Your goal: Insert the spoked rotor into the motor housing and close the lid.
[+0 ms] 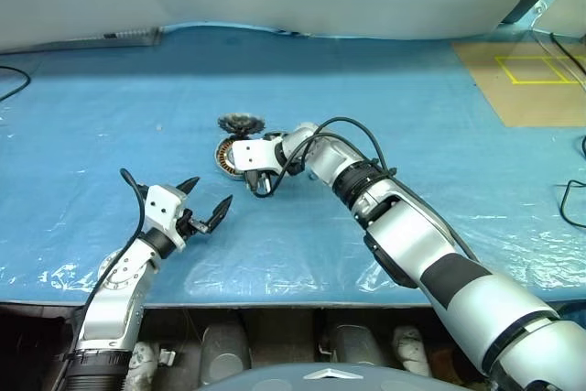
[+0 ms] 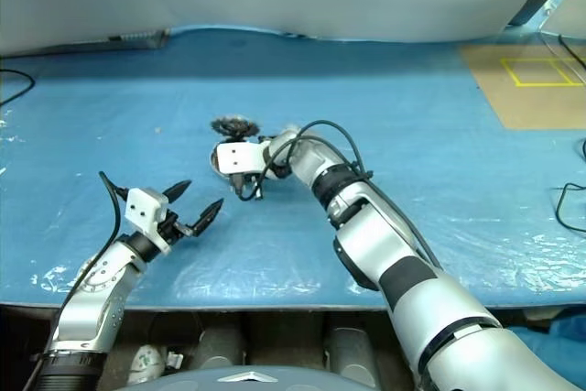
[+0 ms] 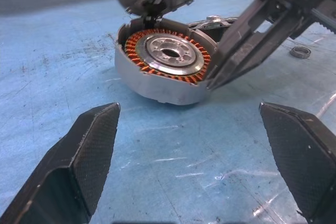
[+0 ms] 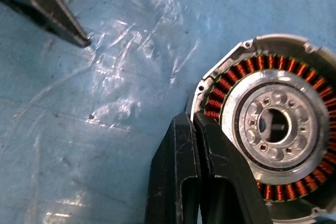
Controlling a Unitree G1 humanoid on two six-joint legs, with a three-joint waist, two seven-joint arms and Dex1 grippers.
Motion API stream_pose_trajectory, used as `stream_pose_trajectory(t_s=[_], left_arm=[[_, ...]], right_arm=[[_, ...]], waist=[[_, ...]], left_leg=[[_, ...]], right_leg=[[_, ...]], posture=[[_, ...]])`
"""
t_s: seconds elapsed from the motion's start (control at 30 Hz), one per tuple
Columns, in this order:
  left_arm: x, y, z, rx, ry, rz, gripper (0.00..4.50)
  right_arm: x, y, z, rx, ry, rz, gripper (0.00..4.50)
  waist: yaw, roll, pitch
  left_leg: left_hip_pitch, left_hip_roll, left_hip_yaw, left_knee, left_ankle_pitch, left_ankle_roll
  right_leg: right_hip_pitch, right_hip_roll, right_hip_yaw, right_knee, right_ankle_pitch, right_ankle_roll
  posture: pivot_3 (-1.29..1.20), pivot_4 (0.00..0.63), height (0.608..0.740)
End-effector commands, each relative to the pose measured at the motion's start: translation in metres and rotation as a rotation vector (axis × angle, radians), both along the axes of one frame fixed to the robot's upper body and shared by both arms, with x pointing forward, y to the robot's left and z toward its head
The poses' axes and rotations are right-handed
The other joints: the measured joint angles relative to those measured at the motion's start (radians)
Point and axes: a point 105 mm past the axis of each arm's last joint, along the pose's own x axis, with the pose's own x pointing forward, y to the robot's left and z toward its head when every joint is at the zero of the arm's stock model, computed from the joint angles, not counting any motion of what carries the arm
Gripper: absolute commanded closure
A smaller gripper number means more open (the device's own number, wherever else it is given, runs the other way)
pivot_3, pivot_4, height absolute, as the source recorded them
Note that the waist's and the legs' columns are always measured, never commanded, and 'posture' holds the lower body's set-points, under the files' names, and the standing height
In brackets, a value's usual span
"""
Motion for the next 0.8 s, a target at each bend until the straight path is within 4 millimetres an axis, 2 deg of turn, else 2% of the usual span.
stream_pose_trajectory(t_s=[0.03,0.33,0.8], left_arm=[[0.002,-0.002,0.007,0.001,-0.035,-0.015,0.0],[0.004,-0.004,0.008,-0.001,-0.037,-0.02,0.0],[0.006,-0.006,0.005,-0.006,-0.028,-0.037,0.0]], right_arm=[[-0.003,0.002,0.005,0.007,-0.005,0.021,4.49],[-0.017,-0.013,-0.001,-0.021,0.032,0.056,4.49],[-0.04,-0.051,-0.004,-0.091,0.081,0.077,4.49]], waist=[[0.0,0.0,0.0],[0.001,0.0,0.0],[0.003,-0.001,0.0]], left_leg=[[0.0,0.0,0.0,0.0,0.0,0.0],[0.0,0.0,0.0,0.0,0.0,0.0],[0.0,0.0,0.0,0.0,0.0,0.0]], right_leg=[[0.0,0.0,0.0,0.0,0.0,0.0],[0.0,0.0,0.0,0.0,0.0,0.0],[0.0,0.0,0.0,0.0,0.0,0.0]], posture=[[0.0,0.15,0.74],[0.0,0.15,0.74],[0.0,0.15,0.74]])
